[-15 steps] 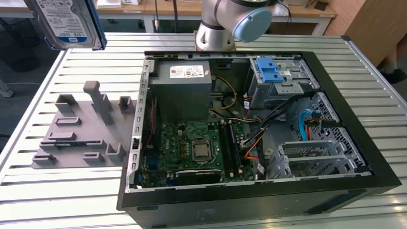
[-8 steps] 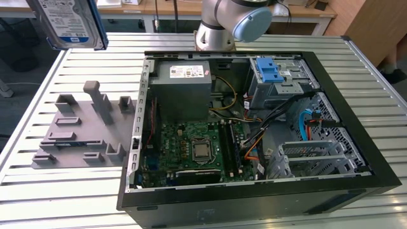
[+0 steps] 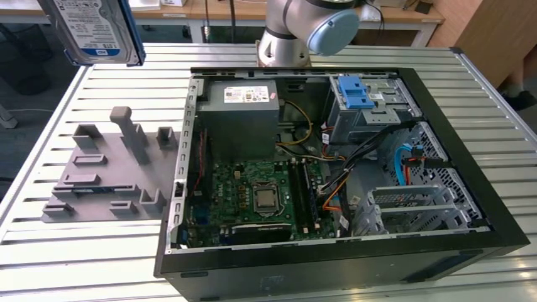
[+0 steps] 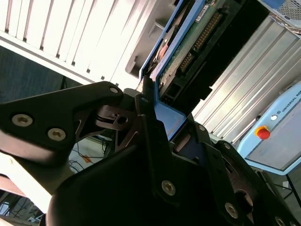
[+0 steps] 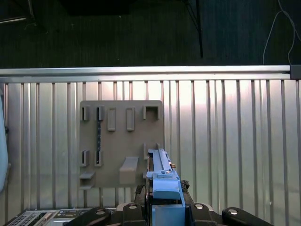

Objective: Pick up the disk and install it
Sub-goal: 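Pick up the disk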

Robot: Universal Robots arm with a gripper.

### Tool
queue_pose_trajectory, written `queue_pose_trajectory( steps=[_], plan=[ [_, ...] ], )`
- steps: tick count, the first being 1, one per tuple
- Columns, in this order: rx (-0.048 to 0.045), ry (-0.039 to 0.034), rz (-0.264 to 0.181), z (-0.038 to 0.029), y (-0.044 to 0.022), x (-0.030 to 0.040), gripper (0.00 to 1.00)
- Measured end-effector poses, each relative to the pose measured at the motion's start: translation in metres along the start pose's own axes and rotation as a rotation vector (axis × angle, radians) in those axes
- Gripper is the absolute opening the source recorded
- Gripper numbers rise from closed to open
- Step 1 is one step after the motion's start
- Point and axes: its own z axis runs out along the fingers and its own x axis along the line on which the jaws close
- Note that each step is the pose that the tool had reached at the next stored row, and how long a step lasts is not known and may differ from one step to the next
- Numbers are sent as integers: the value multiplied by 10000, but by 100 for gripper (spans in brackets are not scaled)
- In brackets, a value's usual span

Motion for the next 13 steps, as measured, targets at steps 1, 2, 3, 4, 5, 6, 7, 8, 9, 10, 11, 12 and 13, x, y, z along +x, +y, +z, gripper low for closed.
queue_pose_trajectory(
  steps=[1,2,3,4,5,6,7,8,9,10,11,12,13],
  plan=[
    [0,0,0,0,-5,0,36],
    [-1,1,0,-1,-10,0,36],
    [-1,1,0,-1,-15,0,36],
    [-1,1,0,-1,-20,-1,36],
    [-1,1,0,-1,-25,-1,36],
    [-1,1,0,-1,-30,-1,36],
    [0,0,0,-1,-35,-1,36],
    [0,1,-1,-1,-40,-1,36],
    [-1,1,0,-1,-46,-1,36],
    [-1,1,0,-1,-52,-2,36],
    [-1,1,0,-1,-58,-2,36],
    [-1,1,0,-2,-64,-2,36],
    [-1,1,0,-2,-71,-2,36]
  ],
)
